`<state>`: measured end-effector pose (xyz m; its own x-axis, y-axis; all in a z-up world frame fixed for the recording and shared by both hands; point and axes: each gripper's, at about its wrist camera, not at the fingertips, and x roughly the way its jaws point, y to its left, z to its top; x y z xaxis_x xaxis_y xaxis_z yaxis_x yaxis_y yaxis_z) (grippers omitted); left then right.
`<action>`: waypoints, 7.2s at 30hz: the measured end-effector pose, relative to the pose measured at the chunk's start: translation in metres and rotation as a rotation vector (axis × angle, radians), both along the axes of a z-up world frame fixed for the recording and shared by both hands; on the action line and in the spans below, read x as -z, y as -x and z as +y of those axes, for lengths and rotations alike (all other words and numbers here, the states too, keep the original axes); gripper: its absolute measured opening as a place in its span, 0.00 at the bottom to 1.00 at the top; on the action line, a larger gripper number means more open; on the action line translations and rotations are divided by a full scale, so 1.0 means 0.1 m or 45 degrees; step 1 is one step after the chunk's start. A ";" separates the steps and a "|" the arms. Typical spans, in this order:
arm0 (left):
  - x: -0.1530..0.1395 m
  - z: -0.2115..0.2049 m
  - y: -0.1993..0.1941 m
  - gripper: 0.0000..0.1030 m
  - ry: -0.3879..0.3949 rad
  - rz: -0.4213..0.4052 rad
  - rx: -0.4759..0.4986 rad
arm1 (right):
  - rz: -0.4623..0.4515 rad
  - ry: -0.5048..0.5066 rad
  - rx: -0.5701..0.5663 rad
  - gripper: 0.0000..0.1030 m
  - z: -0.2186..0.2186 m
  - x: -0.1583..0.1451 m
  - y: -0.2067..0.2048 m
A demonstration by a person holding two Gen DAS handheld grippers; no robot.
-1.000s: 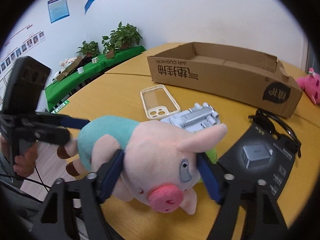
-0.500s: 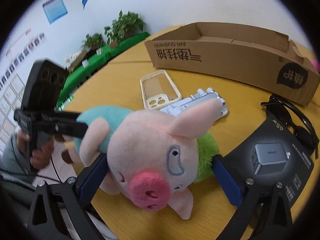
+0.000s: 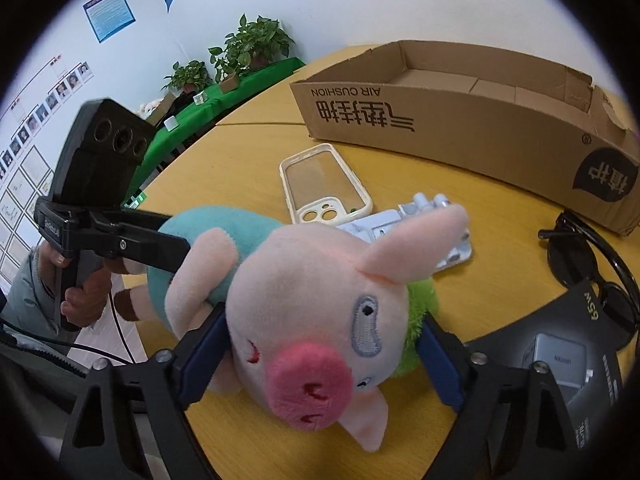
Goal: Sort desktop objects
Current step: 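Grasp the pig plush with both grippers and lift it, then carry the pig plush with both grippers into the box and release, then withdraw both grippers from the box toward the black charger box, then grasp the black charger box with both grippers and lift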
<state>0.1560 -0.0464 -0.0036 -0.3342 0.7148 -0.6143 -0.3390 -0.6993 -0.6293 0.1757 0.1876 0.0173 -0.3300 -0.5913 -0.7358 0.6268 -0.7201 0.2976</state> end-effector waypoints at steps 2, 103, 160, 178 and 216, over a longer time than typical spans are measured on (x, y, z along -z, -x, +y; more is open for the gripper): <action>-0.22 -0.02 0.03 0.73 0.003 0.084 0.000 | 0.022 0.049 0.012 0.82 0.00 -0.10 0.02; -0.17 0.03 4.30 0.53 0.652 -0.031 -0.227 | -0.108 -0.210 0.220 0.88 -0.73 0.16 4.43; -1.26 0.53 0.01 0.95 0.471 0.808 -0.680 | 0.087 0.341 0.506 0.99 1.42 -1.17 0.70; -0.80 1.17 0.13 0.95 0.422 0.638 -0.267 | 0.256 0.292 0.422 0.99 1.30 -0.93 0.46; 0.36 2.35 0.69 0.75 0.203 -0.070 0.309 | -0.099 0.016 0.335 0.81 1.47 0.23 -0.18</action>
<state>0.0868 0.1891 -0.0400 -0.1288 0.6625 -0.7379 -0.4769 -0.6938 -0.5397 0.1933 0.3343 -0.0054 -0.4165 -0.5019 -0.7581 0.3935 -0.8512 0.3474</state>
